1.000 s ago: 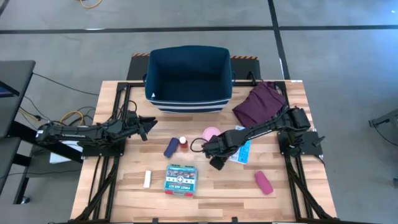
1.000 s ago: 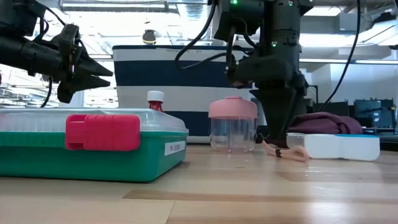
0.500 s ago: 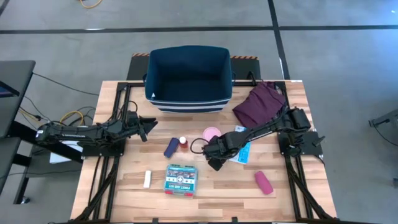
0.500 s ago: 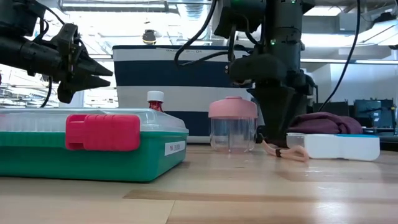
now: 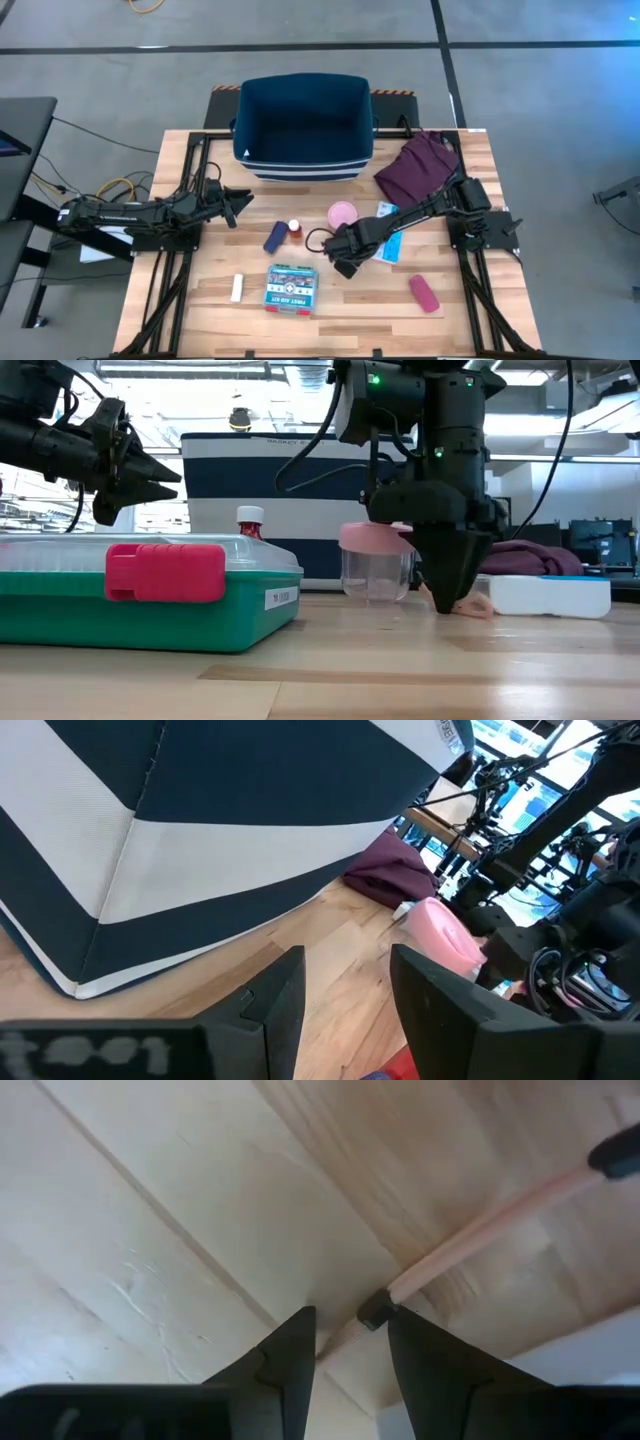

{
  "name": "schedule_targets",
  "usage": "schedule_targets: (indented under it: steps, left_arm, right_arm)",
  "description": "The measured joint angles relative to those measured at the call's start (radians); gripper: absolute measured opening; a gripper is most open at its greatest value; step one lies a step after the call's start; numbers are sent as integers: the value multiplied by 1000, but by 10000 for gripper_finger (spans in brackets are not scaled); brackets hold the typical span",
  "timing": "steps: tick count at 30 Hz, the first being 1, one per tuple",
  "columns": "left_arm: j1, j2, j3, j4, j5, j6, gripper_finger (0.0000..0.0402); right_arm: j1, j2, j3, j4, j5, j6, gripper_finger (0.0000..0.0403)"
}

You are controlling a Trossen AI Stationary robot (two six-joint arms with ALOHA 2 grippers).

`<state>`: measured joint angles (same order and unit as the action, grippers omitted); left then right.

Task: Pick & place medical supplies in basket/bin
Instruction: Put the pink tumbler into the blue bin

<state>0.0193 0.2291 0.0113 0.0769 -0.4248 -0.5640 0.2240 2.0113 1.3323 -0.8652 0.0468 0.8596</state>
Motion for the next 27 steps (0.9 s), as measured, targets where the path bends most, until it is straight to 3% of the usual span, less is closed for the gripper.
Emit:
schedule_targets:
  steps: [4, 12, 20, 27]
  left_arm:
    - [0, 0, 0, 0, 0, 6, 137]
    - [0, 0, 0, 0, -1, 6, 137]
    - [0, 0, 0, 0, -1, 4, 137]
    - [0, 0, 0, 0, -4, 3, 137]
  right_arm:
    - [-1, 3, 0, 9, 2, -59, 101]
    - [0, 4, 1, 18, 37, -158, 10]
    - [46, -17, -4, 1, 40, -277, 7]
    - [110, -139, -3, 6, 19, -320, 5]
